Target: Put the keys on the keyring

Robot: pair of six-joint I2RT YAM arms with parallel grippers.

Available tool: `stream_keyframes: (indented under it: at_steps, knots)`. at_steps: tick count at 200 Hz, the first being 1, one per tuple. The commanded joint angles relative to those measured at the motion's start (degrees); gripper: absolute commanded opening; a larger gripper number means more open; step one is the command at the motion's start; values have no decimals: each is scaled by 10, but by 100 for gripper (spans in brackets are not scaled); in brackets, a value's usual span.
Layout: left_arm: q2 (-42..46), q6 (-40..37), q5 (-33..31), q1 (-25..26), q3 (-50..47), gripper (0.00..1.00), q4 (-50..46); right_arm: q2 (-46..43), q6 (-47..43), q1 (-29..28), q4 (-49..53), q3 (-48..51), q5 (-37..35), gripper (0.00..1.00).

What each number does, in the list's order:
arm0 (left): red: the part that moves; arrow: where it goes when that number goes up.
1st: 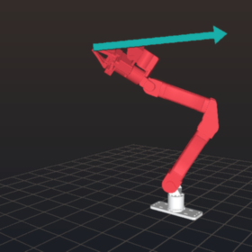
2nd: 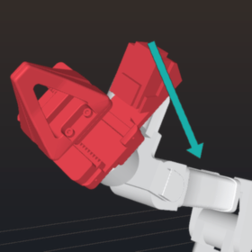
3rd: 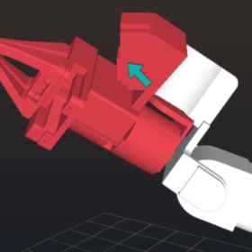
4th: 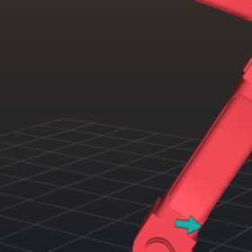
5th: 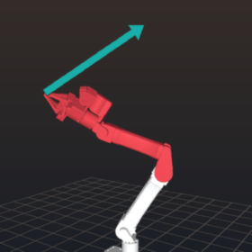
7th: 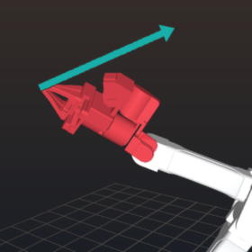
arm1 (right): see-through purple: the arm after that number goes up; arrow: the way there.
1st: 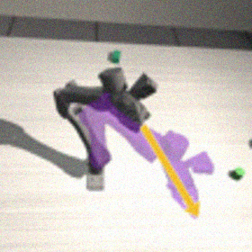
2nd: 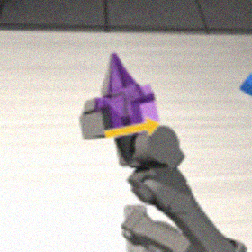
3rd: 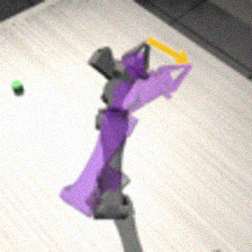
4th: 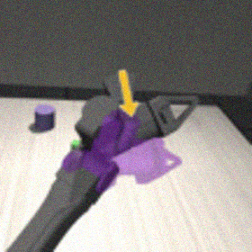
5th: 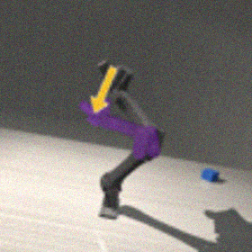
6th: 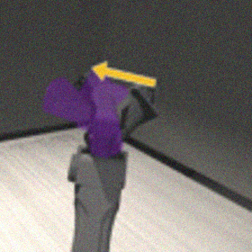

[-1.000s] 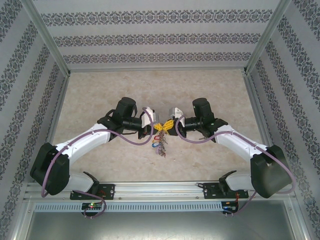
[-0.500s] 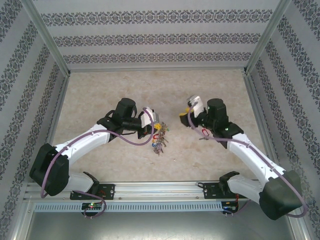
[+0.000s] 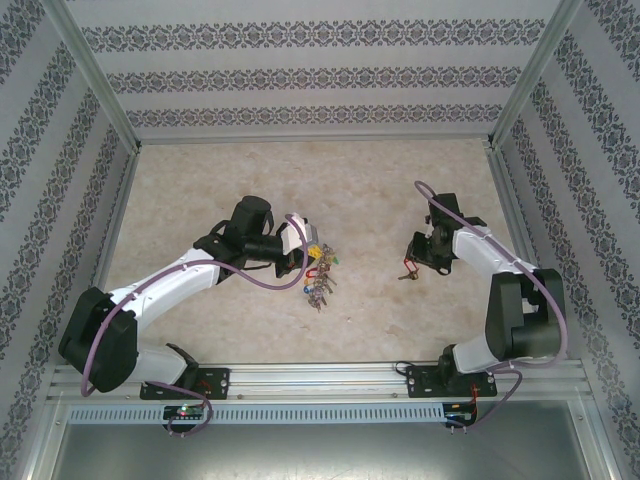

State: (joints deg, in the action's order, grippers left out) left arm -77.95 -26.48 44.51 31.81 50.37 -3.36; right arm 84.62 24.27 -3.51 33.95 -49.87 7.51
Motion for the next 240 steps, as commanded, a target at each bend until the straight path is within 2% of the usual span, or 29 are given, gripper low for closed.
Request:
stream_keyframes:
  at_steps: [1,46,134,159,192,240]
  knots:
    - [15,7,8,1,17,0,15,-13,41,1,29,-4,-35,35]
    - [11,5,13,1,24,0,9,6,46,-2,13,6,-9,34]
    - [20,0,11,1,25,0,-2,54,50,-18,1,-1,-36,30]
    - [19,-1,11,1,26,0,-5,69,45,-27,3,-7,-45,28]
    - [22,-4,8,1,24,0,-9,72,41,-37,7,-9,-54,19]
    - [22,-4,7,1,25,0,-7,75,11,-54,17,-26,-69,17]
